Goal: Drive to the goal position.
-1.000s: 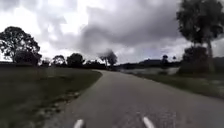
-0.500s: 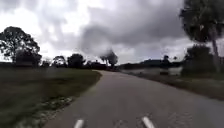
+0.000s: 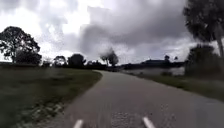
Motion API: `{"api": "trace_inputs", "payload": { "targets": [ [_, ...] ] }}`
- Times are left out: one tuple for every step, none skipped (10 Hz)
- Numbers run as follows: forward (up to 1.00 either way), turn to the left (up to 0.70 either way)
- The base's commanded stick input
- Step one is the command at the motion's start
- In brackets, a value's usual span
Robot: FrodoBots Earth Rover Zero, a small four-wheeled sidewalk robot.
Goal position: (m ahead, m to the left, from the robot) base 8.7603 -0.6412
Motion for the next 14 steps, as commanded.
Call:
{"api": "trace_inputs", "payload": {
  "targets": [
    [0.7,0.0],
    [0.7,0.0],
    [0.7,0.0],
    [0.7,0.0],
    [0.7,0.0],
    [0.7,0.0],
    [0.7,0.0],
    [0.7,0.0],
    [0.7,0.0],
    [0.7,0.0],
    [0.7,0.0],
    [0.7,0.0],
    [0.7,0.0],
    [0.7,0.0]
  ]
}}
